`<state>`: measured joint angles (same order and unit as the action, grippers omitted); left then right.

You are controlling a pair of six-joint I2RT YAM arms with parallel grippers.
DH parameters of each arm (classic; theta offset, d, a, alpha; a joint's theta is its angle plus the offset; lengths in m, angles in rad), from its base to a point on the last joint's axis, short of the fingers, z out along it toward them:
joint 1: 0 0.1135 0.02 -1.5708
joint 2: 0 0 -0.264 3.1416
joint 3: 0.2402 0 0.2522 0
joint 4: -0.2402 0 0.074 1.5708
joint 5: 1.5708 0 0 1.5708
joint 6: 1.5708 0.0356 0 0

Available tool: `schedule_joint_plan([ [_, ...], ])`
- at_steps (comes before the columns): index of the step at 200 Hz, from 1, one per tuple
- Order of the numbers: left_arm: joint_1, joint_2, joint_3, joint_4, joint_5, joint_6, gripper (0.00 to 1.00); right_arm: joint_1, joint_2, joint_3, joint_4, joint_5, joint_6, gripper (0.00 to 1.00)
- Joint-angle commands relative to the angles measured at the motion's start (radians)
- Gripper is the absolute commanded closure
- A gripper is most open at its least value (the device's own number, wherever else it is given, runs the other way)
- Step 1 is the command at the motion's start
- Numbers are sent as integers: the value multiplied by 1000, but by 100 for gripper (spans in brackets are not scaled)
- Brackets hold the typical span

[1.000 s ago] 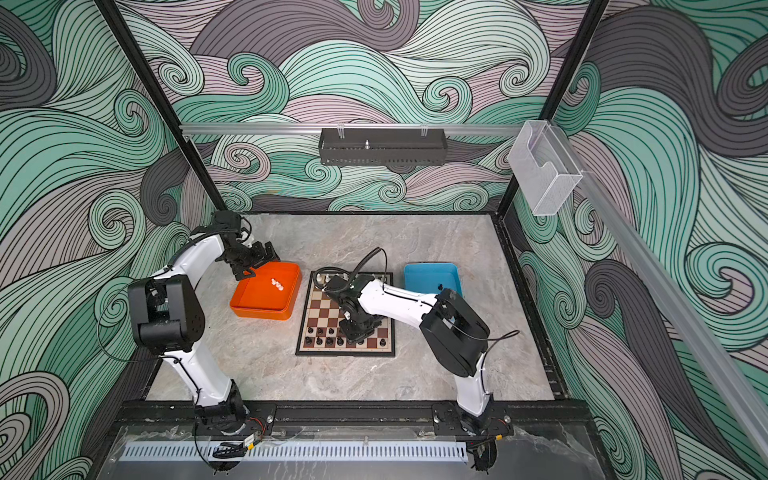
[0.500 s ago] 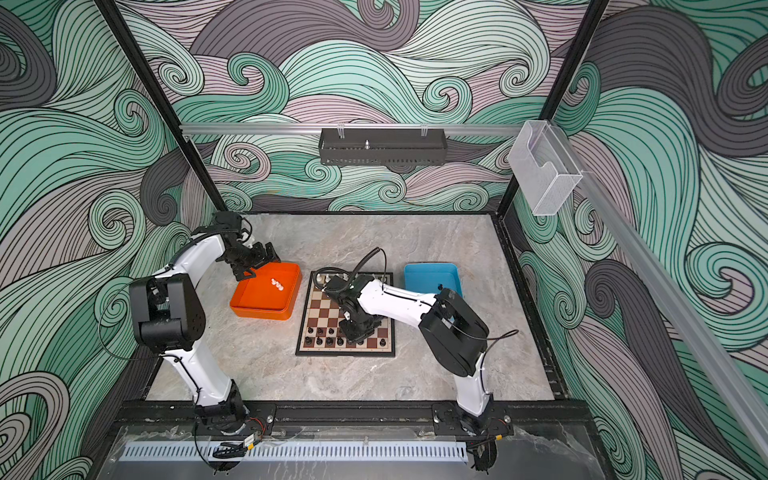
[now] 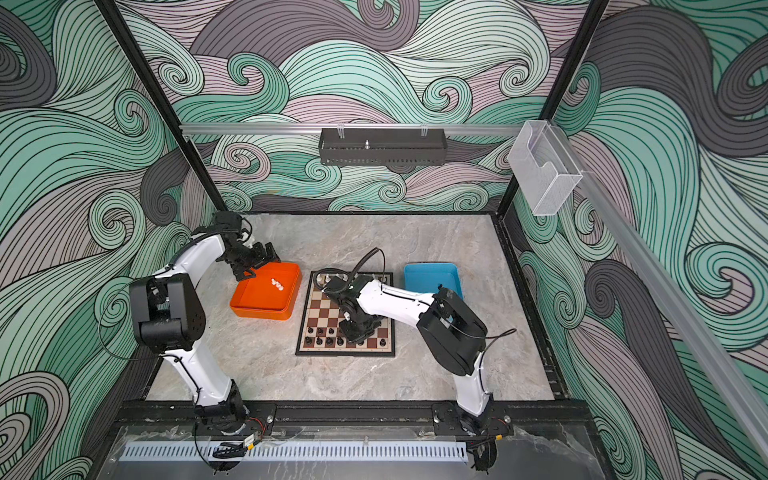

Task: Set up the chess pieces on the board
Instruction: 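Lower the black pawn onto its square in the black pawn row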

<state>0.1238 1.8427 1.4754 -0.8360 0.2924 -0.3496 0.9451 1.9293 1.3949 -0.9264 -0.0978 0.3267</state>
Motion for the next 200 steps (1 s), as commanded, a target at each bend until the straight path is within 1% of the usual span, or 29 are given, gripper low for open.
schedule_joint_plan([
  [1, -1, 11, -1, -2, -1, -5, 1, 3, 7, -13, -9, 2, 14, 84],
  [108, -1, 15, 0, -1, 1, -5, 1, 0, 11, -13, -15, 9, 23, 82],
  [166, -2, 15, 1, -1, 1, -6, 1, -1, 10, -12, -16, 13, 21, 80],
  [200, -2, 13, 0, -2, -1, -6, 1, -2, 1, -11, -16, 27, 26, 76],
])
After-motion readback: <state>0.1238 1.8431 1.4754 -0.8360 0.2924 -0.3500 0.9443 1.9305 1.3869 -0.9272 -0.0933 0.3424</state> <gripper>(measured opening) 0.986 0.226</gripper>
